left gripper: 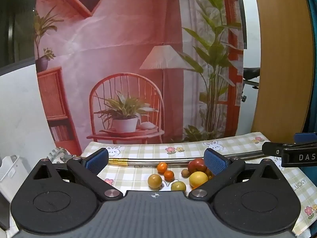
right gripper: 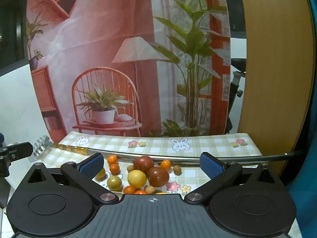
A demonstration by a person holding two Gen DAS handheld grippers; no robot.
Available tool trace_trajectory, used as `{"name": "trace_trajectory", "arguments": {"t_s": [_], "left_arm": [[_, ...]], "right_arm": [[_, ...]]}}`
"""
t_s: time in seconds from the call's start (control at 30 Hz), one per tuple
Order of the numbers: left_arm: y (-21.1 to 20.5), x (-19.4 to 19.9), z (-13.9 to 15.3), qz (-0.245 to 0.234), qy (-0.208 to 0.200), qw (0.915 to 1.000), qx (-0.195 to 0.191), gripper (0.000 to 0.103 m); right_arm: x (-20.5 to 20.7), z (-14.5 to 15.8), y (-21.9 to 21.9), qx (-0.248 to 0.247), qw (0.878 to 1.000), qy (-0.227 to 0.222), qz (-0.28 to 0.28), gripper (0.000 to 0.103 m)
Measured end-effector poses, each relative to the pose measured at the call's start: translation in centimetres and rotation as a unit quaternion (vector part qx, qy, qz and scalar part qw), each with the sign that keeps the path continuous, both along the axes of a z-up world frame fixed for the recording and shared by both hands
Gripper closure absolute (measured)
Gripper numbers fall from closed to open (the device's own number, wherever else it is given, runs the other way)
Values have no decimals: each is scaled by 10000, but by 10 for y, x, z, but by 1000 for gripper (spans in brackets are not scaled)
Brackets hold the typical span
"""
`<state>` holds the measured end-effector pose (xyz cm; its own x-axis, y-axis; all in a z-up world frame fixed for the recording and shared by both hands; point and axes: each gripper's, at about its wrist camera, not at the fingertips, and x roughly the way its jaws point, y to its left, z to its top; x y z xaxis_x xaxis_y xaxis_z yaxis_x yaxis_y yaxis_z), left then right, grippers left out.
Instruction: Organize fruits
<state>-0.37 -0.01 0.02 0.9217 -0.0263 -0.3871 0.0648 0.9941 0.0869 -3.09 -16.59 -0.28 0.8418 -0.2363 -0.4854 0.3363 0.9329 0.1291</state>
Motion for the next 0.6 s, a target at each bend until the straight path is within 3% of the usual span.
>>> {"name": "trace_trajectory", "arguments": {"t_s": [0.6], "left_arm": [[5, 5, 3, 133, 69, 9999, 78, 0]], "right_arm": [[1, 3, -3, -22, 10000, -1, -13, 0]]}}
